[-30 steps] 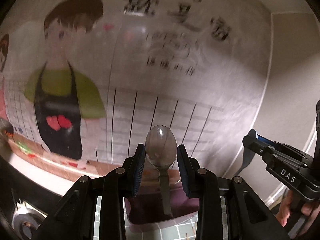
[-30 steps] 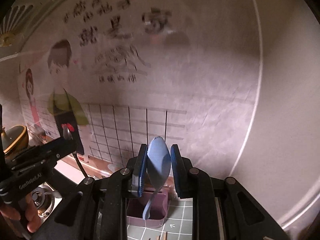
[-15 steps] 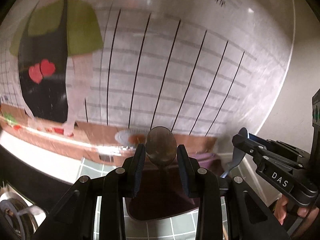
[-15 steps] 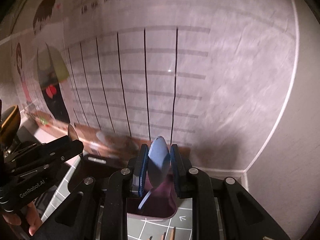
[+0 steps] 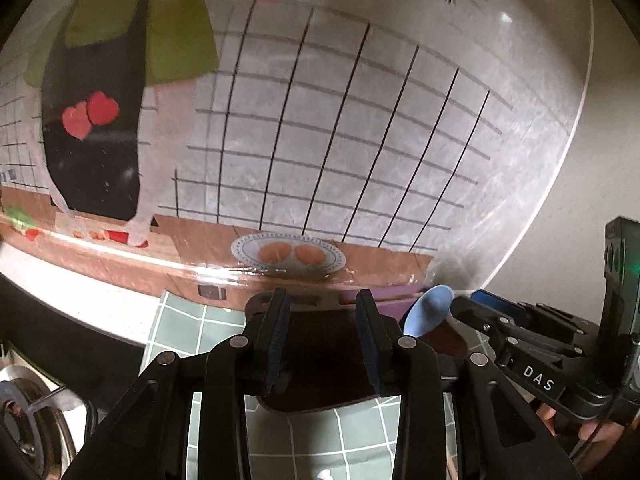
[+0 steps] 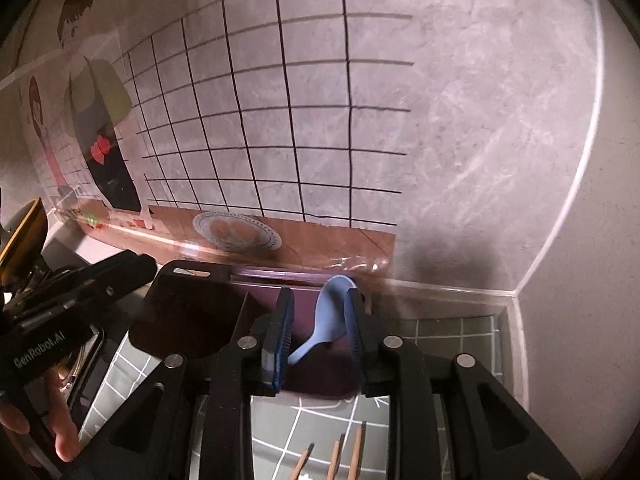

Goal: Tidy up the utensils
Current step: 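Lift the blue spoon with the right gripper and drop it into the purple caddy, then move the right gripper back over the wooden utensils on the mat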

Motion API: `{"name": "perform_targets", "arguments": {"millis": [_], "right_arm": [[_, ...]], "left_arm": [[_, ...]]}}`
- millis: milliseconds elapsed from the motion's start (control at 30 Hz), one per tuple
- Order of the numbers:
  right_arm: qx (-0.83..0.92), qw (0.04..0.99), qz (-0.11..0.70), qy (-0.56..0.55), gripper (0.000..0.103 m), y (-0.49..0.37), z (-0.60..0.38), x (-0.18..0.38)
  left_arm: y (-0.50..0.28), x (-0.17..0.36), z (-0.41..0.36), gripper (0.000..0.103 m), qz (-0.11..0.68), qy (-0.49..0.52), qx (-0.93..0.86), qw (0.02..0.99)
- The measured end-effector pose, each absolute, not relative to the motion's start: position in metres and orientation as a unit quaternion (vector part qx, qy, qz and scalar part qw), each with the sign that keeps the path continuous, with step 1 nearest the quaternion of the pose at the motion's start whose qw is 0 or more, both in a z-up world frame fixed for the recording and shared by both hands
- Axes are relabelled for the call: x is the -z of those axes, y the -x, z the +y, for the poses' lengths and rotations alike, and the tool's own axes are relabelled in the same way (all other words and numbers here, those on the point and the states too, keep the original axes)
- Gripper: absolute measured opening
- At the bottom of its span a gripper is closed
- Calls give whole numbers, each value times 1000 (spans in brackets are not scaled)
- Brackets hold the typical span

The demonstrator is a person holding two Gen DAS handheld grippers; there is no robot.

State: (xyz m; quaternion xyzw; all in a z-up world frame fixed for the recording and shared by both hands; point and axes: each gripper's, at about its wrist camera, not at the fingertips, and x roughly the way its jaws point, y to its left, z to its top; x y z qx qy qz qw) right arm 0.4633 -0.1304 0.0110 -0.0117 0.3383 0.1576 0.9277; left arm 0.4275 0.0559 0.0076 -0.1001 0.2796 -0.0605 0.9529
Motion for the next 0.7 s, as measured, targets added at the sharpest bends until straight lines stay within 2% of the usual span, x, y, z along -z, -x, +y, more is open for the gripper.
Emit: {"name": "perform_targets", "arguments": {"millis": [167,367,700], "right_arm": [[-145,938,315,25,33,-441,-136,-27],[-135,944,299,29,42,-410,-149,-46],[-106,946,303,35,50,-350,-166,-39]], "left_arm": [[-409,-29,61,41,257,105,58,959],[-376,-40,68,42,255,109,39,960],[-305,-3,75,42,303,105,28,947]]}}
